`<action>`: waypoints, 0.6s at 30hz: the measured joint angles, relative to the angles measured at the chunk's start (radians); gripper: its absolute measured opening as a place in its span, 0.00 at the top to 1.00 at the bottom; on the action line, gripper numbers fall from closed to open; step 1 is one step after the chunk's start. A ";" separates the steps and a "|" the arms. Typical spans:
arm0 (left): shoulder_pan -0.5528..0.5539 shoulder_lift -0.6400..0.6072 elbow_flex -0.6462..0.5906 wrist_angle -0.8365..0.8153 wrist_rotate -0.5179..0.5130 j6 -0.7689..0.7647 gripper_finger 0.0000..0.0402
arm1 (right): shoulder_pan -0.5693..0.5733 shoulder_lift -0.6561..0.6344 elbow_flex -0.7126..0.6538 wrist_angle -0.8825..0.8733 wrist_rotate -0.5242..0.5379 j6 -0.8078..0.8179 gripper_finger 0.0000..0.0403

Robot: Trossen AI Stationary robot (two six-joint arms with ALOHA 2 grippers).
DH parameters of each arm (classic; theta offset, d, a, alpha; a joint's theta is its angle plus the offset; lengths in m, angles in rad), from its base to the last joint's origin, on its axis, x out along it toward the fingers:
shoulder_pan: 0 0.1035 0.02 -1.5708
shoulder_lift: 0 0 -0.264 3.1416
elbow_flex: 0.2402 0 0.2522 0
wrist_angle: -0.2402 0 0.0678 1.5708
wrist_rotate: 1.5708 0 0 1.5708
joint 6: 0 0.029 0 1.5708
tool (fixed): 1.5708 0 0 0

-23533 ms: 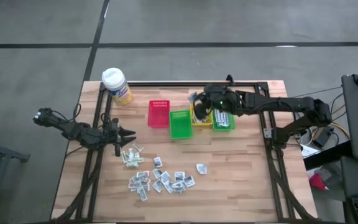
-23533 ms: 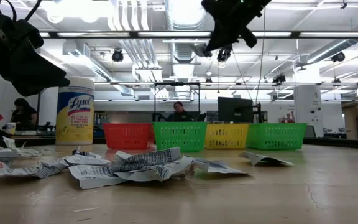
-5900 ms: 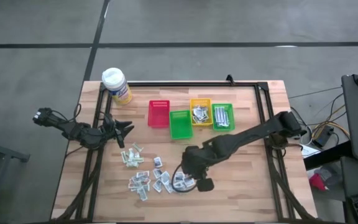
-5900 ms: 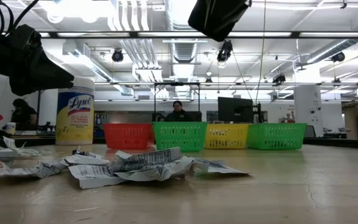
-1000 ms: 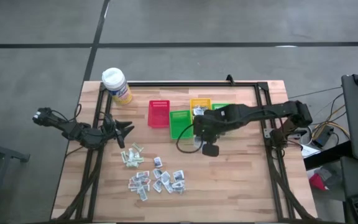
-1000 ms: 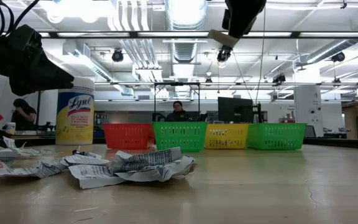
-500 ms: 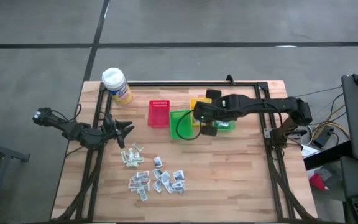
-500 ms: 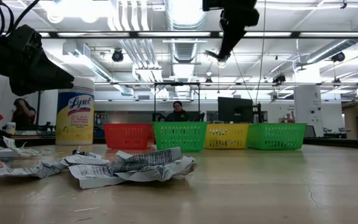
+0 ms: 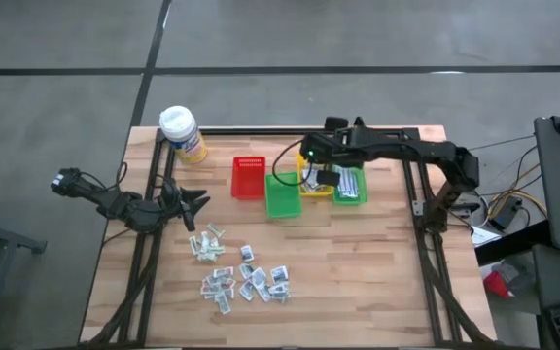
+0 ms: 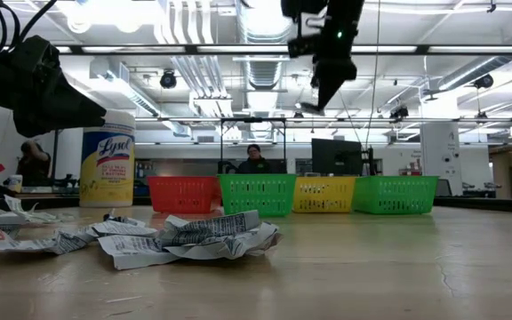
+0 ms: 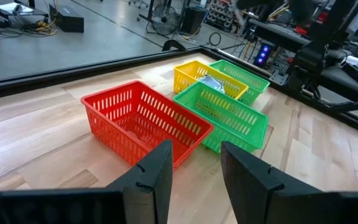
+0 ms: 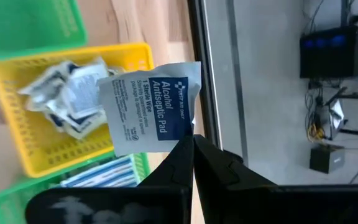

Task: Pick & Place First Aid Supplies
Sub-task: Put the alcohol pad into the yellow basket

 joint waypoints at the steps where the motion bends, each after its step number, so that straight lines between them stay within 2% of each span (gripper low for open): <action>1: 0.000 0.000 0.000 0.000 0.000 0.000 0.67 | -0.011 0.013 -0.001 0.002 -0.002 -0.009 0.98; 7: 0.000 0.000 0.000 0.000 -0.003 -0.002 0.67 | -0.071 0.093 -0.001 0.043 -0.015 -0.083 0.98; 13: 0.000 0.000 0.000 0.001 -0.003 -0.010 0.67 | -0.125 0.158 -0.002 0.101 -0.138 -0.126 0.98; 18: 0.000 0.000 0.000 0.001 -0.004 -0.010 0.67 | -0.138 0.193 -0.002 0.106 -0.167 -0.127 0.98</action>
